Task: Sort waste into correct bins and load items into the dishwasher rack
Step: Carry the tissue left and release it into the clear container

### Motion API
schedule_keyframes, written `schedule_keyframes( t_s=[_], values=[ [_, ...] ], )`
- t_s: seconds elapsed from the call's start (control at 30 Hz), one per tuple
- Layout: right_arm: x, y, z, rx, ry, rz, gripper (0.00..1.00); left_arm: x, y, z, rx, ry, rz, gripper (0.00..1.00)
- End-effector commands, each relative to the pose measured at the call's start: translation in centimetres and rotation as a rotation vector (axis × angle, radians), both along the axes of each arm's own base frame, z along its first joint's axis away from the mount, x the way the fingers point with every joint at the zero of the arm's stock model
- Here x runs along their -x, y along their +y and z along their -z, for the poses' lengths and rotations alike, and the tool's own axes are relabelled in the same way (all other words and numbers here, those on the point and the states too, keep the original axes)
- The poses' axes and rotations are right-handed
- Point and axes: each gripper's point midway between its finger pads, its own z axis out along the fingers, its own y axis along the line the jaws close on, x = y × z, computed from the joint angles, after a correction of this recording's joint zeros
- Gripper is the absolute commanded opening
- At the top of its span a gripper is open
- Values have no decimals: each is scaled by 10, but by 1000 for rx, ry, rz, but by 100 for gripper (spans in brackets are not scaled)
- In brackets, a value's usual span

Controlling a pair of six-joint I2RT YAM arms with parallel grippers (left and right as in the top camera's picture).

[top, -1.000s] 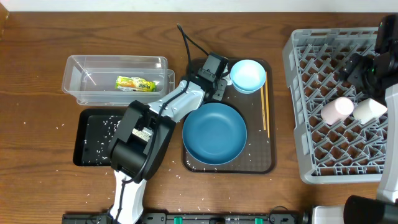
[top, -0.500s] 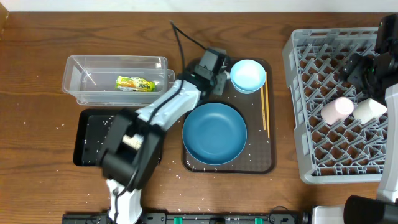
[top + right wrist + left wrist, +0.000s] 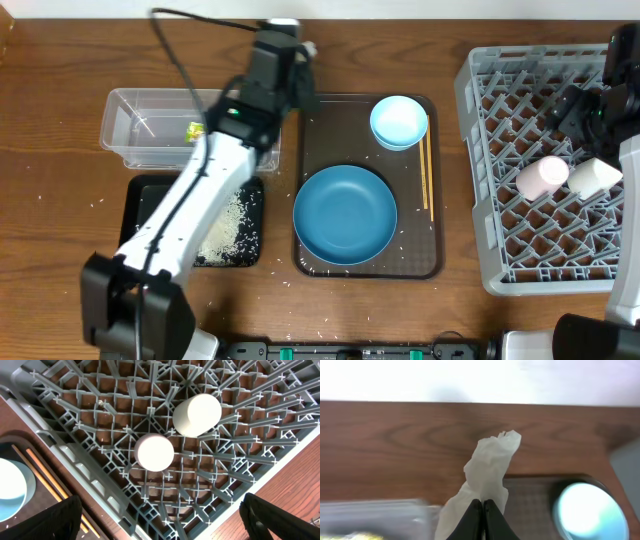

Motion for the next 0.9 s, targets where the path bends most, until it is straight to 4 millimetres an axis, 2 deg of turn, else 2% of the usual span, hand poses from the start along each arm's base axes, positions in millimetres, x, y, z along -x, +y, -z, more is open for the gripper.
schedule_keyframes(
  t_s=[0.0,0.07,0.2,0.27,0.37,0.47,0.6,0.67,0.7,0.73,0.77,0.8,0.83,0.87],
  values=[
    [0,-3,-2,7,-6,7,99,1,37,-11,45,2,-119,6],
    [0,-3,-2,7,-5,7,99,3,61,-3,77,45,-223,6],
    [0,-3,-2,7,-6,8,99,22,120,25,184,152,-588,6],
    [0,-3,-2,7,-6,7,99,31,137,36,242,191,-714,6],
    [0,-3,-2,7,-6,8,99,42,151,47,328,233,-858,6],
    [0,-3,-2,7,-6,8,99,50,157,55,395,258,-961,6],
    [0,-3,-2,7,-6,8,99,51,157,56,431,255,-999,7],
    [0,-3,-2,7,-6,7,99,51,157,56,431,255,-999,12],
    [0,-3,-2,7,-6,7,99,51,157,56,431,255,-999,16],
    [0,-3,-2,7,-6,8,99,51,157,56,431,255,-999,33],
    [0,-3,-2,7,-6,8,99,50,157,56,431,255,-999,57],
    [0,-3,-2,7,-6,7,99,50,157,55,432,253,-999,71],
    [0,-3,-2,7,-6,8,99,50,157,55,434,251,-998,78],
    [0,-3,-2,7,-6,7,99,49,157,54,436,246,-996,80]
  ],
)
